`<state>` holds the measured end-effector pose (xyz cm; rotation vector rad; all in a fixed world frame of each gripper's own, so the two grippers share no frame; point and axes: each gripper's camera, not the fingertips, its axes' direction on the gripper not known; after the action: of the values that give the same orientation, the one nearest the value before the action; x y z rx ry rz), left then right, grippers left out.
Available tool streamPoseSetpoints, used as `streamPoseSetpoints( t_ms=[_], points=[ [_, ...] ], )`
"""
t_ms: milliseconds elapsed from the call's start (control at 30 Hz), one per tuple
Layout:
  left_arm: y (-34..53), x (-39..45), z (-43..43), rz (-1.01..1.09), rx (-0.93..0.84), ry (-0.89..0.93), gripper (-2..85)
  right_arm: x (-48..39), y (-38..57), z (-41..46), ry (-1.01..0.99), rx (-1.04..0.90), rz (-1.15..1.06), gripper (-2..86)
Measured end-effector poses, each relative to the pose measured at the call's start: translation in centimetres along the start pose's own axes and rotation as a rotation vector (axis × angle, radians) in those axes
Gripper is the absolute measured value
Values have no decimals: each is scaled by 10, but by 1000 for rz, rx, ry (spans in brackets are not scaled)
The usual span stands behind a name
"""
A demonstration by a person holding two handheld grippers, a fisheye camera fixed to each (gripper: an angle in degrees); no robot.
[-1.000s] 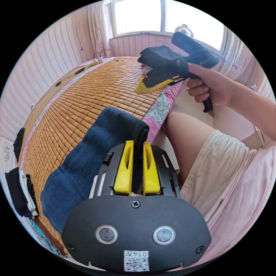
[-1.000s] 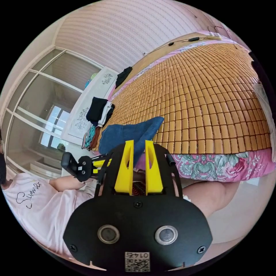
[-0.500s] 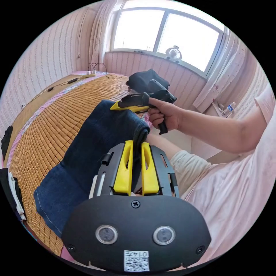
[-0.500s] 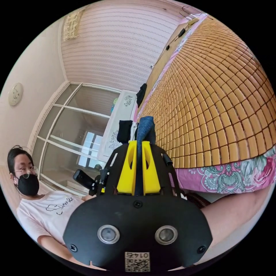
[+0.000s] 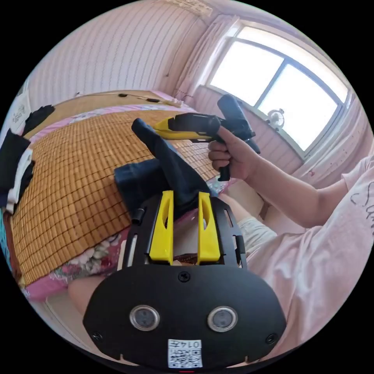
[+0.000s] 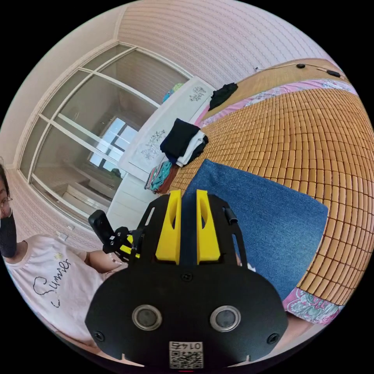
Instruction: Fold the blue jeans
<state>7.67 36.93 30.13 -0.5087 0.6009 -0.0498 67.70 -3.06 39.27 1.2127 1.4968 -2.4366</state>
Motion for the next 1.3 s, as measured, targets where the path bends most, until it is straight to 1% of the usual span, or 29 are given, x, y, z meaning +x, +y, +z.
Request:
streamPoseSetpoints(
  t_ms=[33, 67, 133, 200, 233, 267, 367, 500, 567, 600, 667, 700, 767, 800, 833, 933, 967, 1000, 1033, 1167, 1233, 1300],
  points=[
    [14, -20, -4, -78, -41, -69, 88, 4, 0, 30, 59, -78, 19, 29],
    [20, -29, -7, -114, -52, -92, 88, 5, 6, 49, 143, -132, 47, 18],
    [36, -59, -15, -227, -58, -106, 86, -2, 24, 59, 210, -181, 20, 7],
    [37, -71, -16, -258, -34, -98, 86, -14, 48, 61, 280, -230, -20, 2],
    [33, -76, -12, -263, -29, -97, 86, -20, 64, 63, 351, -269, -26, 0],
    [30, -77, -9, -262, -30, -96, 87, -23, 77, 68, 423, -311, -22, -2],
    [9, -86, 19, -247, -33, -80, 89, -16, 97, 97, 533, -400, -1, -3],
    [-8, -106, 79, -243, -191, -167, 84, -12, 99, 118, 582, -396, 3, -5],
    [-8, -114, 85, -222, -173, -167, 80, -19, 95, 114, 551, -410, -2, -3],
    [-10, -121, 81, -262, -174, -134, 79, -23, 94, 110, 541, -408, -18, -3],
    [-13, -128, 68, -282, -153, -122, 82, -38, 90, 75, 606, -287, -59, 6],
    [-15, -130, 58, -257, -109, -130, 89, -39, 90, 64, 632, -246, -57, 9],
    [-20, -138, 51, -256, -79, -138, 123, -29, 88, 26, 721, -106, 8, 105],
    [-25, -149, 53, -283, -86, -130, 131, -22, 88, 19, 732, -85, 44, 129],
    [-31, -160, 59, -316, -102, -101, 138, -5, 87, 11, 724, -77, 126, 161],
    [-43, -181, 79, -361, -145, -50, 142, 34, 90, 6, 606, -90, 300, 176],
    [-45, -184, 83, -364, -156, -41, 140, 46, 93, 7, 529, -75, 356, 170],
    [-47, -189, 90, -373, -173, -26, 135, 51, 95, 9, 493, -73, 381, 167],
    [-48, -194, 94, -378, -174, 2, 130, 51, 97, 6, 477, -32, 396, 161],
    [-51, -203, 95, -366, -166, 38, 103, 48, 94, 3, 482, -37, 405, 135],
    [-54, -209, 96, -385, -164, 62, 68, 47, 91, 1, 476, -43, 414, 114],
    [-56, -211, 94, -380, -155, 60, 52, 44, 89, -3, 464, -42, 422, 89]
  ],
)
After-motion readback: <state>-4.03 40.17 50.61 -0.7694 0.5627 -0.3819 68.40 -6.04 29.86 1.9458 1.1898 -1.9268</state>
